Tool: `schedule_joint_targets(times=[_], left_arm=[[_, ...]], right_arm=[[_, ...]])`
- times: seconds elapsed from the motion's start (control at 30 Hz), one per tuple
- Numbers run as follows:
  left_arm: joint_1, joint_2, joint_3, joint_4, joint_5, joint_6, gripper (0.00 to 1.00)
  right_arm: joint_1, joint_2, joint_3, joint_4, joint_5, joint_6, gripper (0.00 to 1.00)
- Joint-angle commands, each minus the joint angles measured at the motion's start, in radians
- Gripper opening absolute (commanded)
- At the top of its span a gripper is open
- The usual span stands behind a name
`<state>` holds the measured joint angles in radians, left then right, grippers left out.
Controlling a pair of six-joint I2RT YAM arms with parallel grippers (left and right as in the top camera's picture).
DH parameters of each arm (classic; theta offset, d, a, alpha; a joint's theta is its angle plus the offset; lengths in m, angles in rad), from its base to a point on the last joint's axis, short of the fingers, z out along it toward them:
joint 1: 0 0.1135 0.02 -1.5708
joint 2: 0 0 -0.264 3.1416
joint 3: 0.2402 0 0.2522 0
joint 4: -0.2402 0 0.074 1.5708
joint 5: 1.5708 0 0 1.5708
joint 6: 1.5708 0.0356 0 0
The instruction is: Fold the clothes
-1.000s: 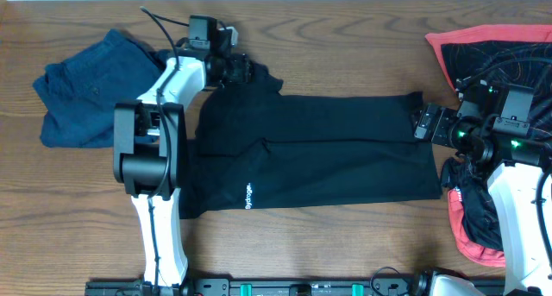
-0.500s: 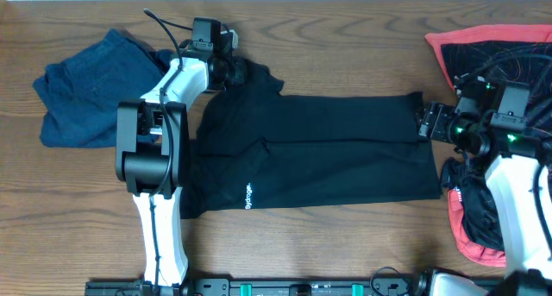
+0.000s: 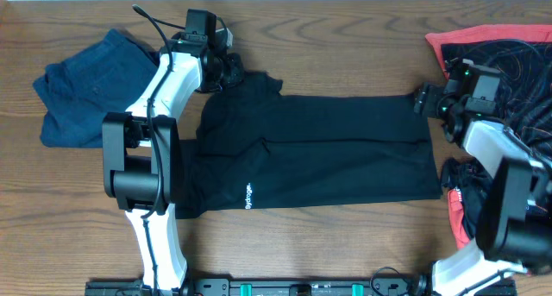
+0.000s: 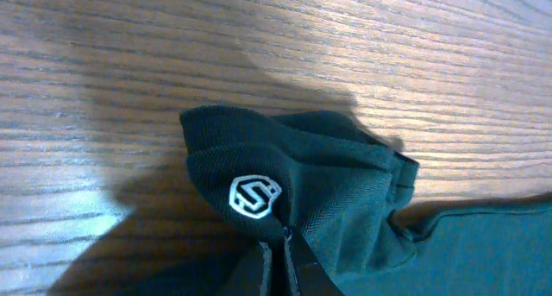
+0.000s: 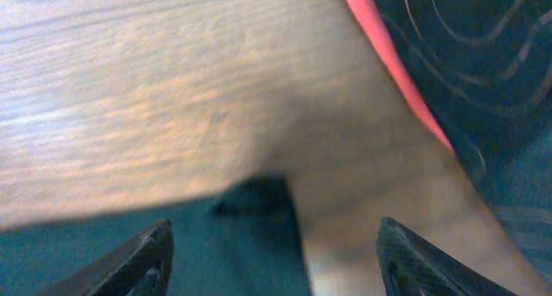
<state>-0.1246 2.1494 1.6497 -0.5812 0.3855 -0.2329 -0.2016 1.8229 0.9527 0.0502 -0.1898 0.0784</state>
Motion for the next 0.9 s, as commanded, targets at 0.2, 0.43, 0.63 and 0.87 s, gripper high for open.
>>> schedule_joint_targets(times=[0.2,0.43,0.63,0.87], left_arm=[[0.002,-0.012,-0.003,-0.024,-0.005,-0.009,0.06],[0.002,-0.012,-0.003,-0.025,-0.005,-0.009,0.06],[0.002,-0.012,-0.003,-0.026,-0.005,-0.009,0.06],[0.002,-0.012,-0.003,-0.032,-0.005,-0.009,0.06]], right_arm=[[0.011,0.166,0.005,0.13,-0.024,-0.008,0.76],[0.047,0.199,0.005,0.171,-0.02,-0.002,0.72],[0.061,0.199,0.005,0.169,-0.016,0.016,0.57],[0.061,0.199,0.005,0.131,0.071,0.048,0.25]])
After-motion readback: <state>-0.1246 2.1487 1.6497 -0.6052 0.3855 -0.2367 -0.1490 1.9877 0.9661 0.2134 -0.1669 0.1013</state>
